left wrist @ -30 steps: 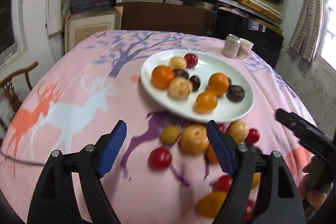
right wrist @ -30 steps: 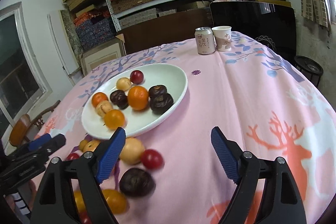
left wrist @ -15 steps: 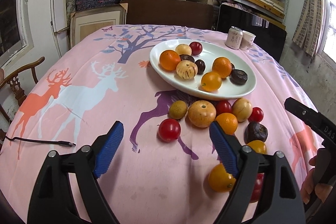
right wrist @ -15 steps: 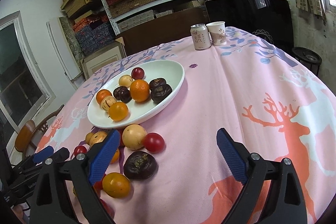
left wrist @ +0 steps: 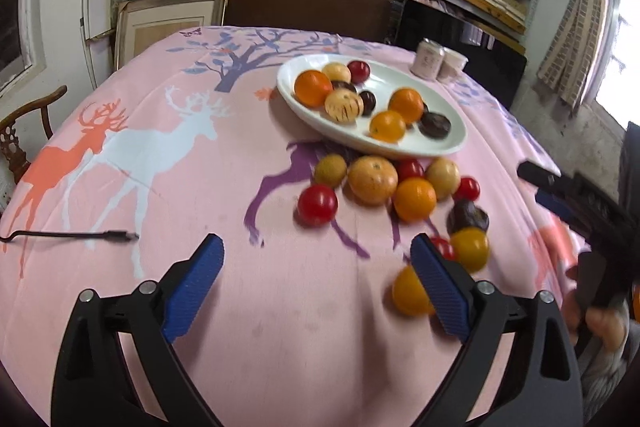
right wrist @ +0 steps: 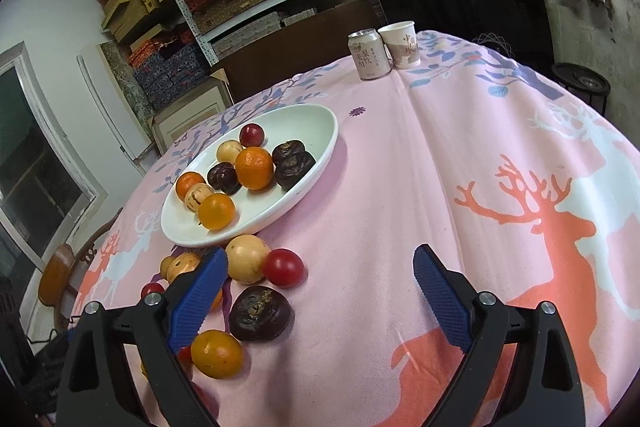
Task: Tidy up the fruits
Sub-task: 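Move the left tool to a yellow round fruit and close on it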
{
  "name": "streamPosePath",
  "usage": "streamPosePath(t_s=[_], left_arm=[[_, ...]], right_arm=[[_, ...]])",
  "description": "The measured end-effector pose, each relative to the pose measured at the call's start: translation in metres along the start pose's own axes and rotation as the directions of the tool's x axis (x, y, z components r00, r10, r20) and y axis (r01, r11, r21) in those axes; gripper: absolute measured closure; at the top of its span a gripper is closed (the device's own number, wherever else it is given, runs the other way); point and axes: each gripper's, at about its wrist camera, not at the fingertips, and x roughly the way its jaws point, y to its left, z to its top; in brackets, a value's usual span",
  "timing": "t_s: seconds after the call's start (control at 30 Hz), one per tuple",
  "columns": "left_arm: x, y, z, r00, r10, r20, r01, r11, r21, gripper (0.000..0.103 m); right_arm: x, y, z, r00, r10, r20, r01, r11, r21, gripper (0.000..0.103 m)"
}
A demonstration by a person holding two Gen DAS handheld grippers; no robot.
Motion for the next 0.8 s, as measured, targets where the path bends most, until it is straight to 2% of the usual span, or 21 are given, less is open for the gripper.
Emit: streamPosePath(t_s=[0.13, 0.27, 0.4, 0.47, 0.6, 0.67, 0.73, 0.8], left_arm=[[-0.005, -0.017, -0.008, 1.000, 0.012, 0.014, -0.013, 0.996, 0.090, 0.010], [-0.005, -0.037, -0.014, 1.000, 0.026, 0.015, -0.028, 0.980, 0.196, 0.010], [0.003, -0.051, -0.017, 0.999, 0.016, -0.028, -0.008, 0.963, 0.271, 0.010], [0.006, -0.052, -0.016, 0.999, 0.023, -0.039, -0.011, 0.961, 0.275, 0.010], [0.013, -0.046, -0.012, 0.997, -0.025, -0.074, 0.042, 0.972, 0.232, 0.011], [0.014, -0.045, -0.012, 0.994, -0.069, -0.089, 0.087, 0.969, 0.231, 0.027], [0.014, -0.048, -0.014, 0.992, -0.083, -0.094, 0.104, 0.963, 0.248, 0.034], [0.015, -0.049, -0.014, 0.989, -0.104, -0.103, 0.127, 0.959, 0.252, 0.036]], right_arm=[[0.002, -0.007, 0.001, 1.000, 0.014, -0.010, -0.013, 0.999, 0.040, 0.008], [0.005, -0.010, 0.001, 1.000, 0.018, -0.022, -0.016, 0.998, 0.058, 0.008], [0.008, -0.012, 0.001, 0.999, 0.024, -0.036, -0.021, 0.998, 0.067, 0.008], [0.008, -0.012, 0.001, 0.999, 0.026, -0.034, -0.023, 0.997, 0.069, 0.008], [0.009, -0.013, 0.001, 0.999, 0.027, -0.038, -0.024, 0.997, 0.077, 0.008], [0.010, -0.014, 0.000, 0.999, 0.028, -0.042, -0.024, 0.996, 0.083, 0.008], [0.010, -0.015, 0.000, 0.999, 0.029, -0.043, -0.025, 0.996, 0.088, 0.008], [0.011, -0.016, 0.001, 0.999, 0.031, -0.044, -0.027, 0.995, 0.095, 0.008]])
